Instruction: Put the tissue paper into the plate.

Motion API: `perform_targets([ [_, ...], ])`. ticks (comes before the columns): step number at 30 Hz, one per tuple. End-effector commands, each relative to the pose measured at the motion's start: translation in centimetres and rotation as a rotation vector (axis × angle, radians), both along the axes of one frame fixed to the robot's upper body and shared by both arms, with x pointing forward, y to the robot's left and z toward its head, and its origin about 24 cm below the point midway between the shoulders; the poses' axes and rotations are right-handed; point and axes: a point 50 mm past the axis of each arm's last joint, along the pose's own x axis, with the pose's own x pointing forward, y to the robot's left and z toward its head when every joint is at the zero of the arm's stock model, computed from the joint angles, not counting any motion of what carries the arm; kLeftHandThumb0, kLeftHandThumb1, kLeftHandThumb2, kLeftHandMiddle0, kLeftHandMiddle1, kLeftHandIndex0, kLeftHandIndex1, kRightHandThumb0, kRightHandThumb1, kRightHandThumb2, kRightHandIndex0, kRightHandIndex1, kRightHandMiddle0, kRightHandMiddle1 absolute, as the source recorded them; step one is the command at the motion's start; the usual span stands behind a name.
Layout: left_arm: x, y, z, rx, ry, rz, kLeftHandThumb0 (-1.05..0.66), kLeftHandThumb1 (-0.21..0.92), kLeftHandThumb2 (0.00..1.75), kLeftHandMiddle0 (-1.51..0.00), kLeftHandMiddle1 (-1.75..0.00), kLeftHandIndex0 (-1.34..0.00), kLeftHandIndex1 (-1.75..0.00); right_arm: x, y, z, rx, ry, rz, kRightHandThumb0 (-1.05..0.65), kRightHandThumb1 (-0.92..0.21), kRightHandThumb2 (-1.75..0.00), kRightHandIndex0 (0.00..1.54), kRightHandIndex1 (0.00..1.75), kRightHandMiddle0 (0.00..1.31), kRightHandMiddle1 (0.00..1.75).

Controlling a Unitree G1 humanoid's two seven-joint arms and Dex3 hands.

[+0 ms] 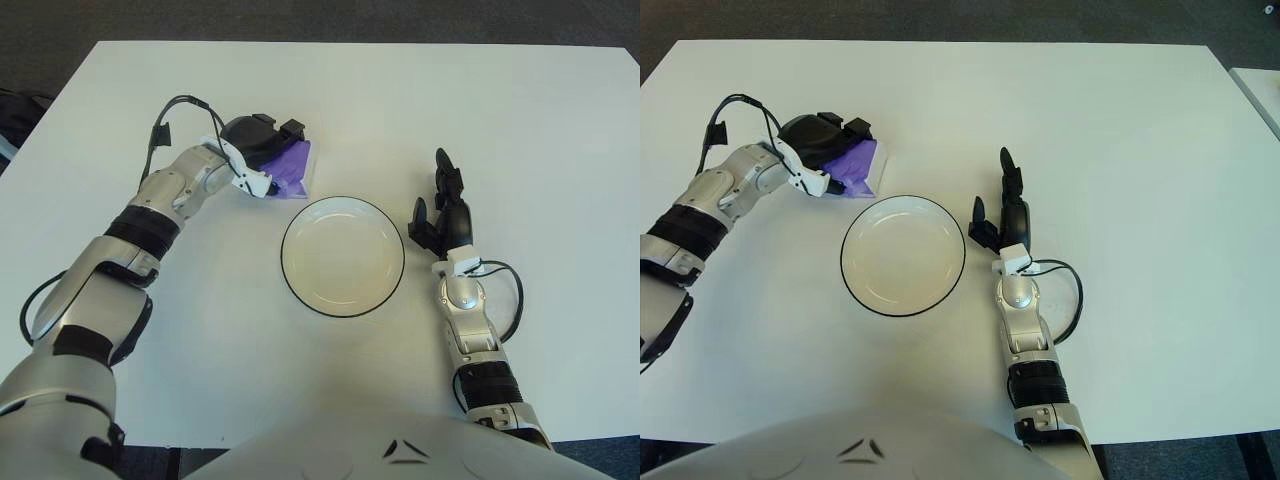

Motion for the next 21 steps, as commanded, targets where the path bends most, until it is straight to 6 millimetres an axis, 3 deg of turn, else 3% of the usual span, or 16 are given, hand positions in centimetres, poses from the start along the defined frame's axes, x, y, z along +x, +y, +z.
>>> perform_targets([
  [1, -0.8, 0.9, -3.3, 0.106, 0.095, 0.012, 0.00, 0.15, 1.45, -0.84, -1.53, -0.51, -1.75, -1.1, -0.6, -2.5, 0.012, 0.122, -0.024, -0.74, -0.92, -0.89, 0.06, 0.01, 0.00, 0.25],
  [16, -0.4, 2.3, -3.3, -0.126, 0.008, 0.020, 0.00, 0.04, 1.62, -0.83, -1.69, -0.60, -1.75, -1.1, -0.7, -2.7, -0.015, 0.134, -0.029, -0.75, -0.92, -0.89, 0.07, 0.01, 0.00, 0.25],
  [21, -0.5, 2.1, 0.9, -0.297, -0.083, -0.081, 0.00, 0.01, 1.65, -0.84, -1.70, -0.62, -1.75, -1.2, -0.7, -2.8, -0.016, 0.140, -0.031, -0.75, -0.92, -0.88, 0.07, 0.01, 0.00, 0.26],
])
